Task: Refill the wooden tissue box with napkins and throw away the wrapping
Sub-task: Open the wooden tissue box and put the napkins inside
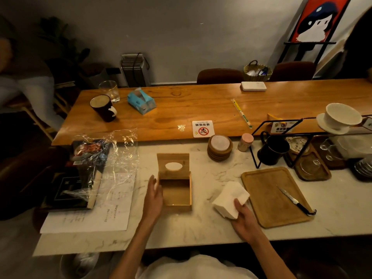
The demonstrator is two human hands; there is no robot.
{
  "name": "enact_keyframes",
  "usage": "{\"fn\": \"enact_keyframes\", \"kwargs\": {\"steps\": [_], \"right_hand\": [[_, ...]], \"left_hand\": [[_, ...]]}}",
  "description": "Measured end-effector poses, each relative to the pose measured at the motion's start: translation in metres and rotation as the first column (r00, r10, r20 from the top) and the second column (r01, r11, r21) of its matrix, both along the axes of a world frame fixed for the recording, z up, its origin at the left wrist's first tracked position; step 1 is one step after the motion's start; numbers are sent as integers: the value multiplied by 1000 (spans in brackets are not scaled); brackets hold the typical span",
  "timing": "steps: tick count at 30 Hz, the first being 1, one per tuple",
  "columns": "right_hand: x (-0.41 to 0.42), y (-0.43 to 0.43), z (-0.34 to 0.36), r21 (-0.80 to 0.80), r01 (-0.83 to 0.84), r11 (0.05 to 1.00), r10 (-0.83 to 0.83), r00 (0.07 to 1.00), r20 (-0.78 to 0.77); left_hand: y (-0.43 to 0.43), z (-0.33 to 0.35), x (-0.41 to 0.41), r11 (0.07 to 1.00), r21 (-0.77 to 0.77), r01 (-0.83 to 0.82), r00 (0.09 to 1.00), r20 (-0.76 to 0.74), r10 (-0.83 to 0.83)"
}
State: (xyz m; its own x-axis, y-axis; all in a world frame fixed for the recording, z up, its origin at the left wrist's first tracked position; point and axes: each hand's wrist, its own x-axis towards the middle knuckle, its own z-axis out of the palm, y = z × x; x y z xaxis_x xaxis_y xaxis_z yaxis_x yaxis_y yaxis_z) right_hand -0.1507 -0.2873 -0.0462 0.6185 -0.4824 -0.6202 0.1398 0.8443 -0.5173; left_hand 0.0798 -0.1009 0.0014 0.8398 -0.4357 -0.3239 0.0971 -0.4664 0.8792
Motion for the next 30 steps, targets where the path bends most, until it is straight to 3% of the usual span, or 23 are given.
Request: {"fn": "enact_keyframes", "kwargs": {"steps": [2, 5, 12, 14, 16, 17, 18, 19, 21, 23, 25, 30], "right_hand": [[1, -1, -1, -6, 23, 1000, -23, 1000, 8], [0, 0, -3, 29, 46, 999, -46, 999, 4], [13, 3, 12, 155, 14, 988, -26, 997, 77], [36, -2, 36, 69, -62, 996, 55, 994, 98], [71, -7, 78, -140, -231, 963, 241, 969, 53], [90, -7, 100, -298, -373, 879, 380, 924, -35], [109, -6, 120, -458, -541, 705, 516, 835, -193], [128, -3, 134, -567, -686, 456, 590, 710, -385], [165, 9, 150, -577, -816, -42, 549, 464, -695], [192, 22, 147, -440, -815, -378, 401, 284, -871], [205, 30, 134, -277, -794, -542, 232, 175, -957], [216, 39, 119, -103, -768, -632, 106, 46, -993]], "left_hand": [[2, -7, 3, 994, -98, -45, 987, -157, 29], [4, -11, -5, 976, -189, -108, 978, -199, 70], [6, -22, -2, 956, -240, -167, 941, -329, 82], [5, -18, 1, 929, -275, -248, 898, -426, 114], [3, -13, 3, 895, -302, -329, 843, -521, 133], [3, -10, 4, 883, -309, -353, 824, -550, 137], [3, -8, 4, 879, -310, -362, 814, -565, 136], [2, -8, 5, 881, -307, -361, 813, -566, 137], [1, -13, 6, 877, -299, -376, 813, -561, 157], [-1, -19, 6, 867, -285, -409, 800, -569, 191], [-3, -22, 4, 847, -288, -446, 785, -581, 216], [-5, -22, 4, 797, -313, -516, 754, -607, 250]]}}
